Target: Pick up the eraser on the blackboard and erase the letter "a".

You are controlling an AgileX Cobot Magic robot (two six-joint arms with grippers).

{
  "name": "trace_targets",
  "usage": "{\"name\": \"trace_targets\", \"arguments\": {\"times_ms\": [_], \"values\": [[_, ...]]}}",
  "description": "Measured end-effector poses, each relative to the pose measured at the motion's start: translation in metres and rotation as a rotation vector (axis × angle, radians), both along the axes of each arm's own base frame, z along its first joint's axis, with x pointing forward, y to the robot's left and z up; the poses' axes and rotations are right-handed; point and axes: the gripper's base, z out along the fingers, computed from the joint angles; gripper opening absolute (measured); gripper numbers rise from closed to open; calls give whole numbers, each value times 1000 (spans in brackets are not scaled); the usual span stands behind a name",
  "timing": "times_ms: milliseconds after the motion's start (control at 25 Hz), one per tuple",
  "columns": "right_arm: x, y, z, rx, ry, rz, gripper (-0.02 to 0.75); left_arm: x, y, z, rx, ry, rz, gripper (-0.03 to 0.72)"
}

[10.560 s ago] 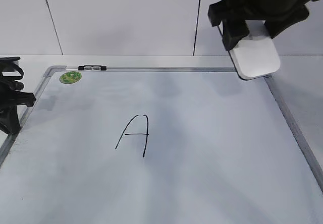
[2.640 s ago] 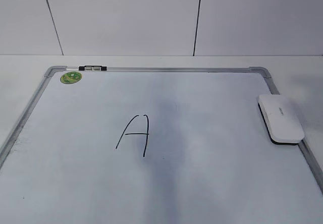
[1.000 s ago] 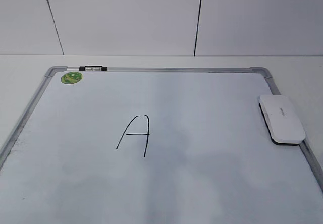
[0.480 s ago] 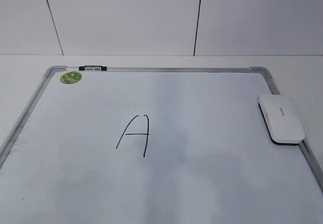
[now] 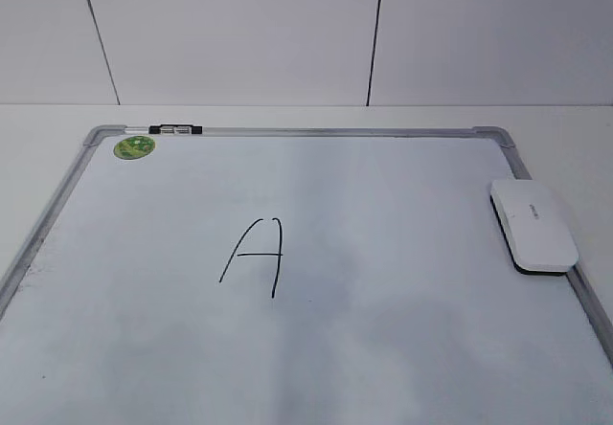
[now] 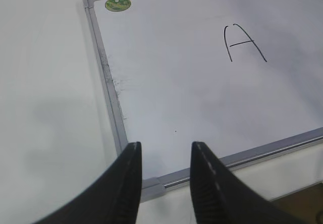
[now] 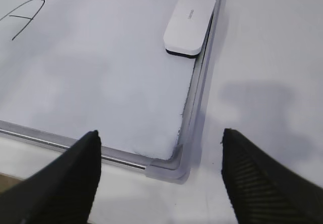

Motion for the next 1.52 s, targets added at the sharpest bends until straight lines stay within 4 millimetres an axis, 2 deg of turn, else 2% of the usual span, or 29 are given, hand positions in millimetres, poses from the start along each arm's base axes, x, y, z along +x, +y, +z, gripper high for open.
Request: {"name": "trace_targets", "arguments": {"times_ms": [480,1160,1520], "values": [[-6,-1,0,9,-39,-2,593,-2,1,-1,-3,-13,0,243],[-6,1,0,4,-40,-242,593,-1,-1,-1,0,-14,152,237],[-6,2,0,4,-40,-270,593,-1,-1,-1,0,-14,178,237]]}}
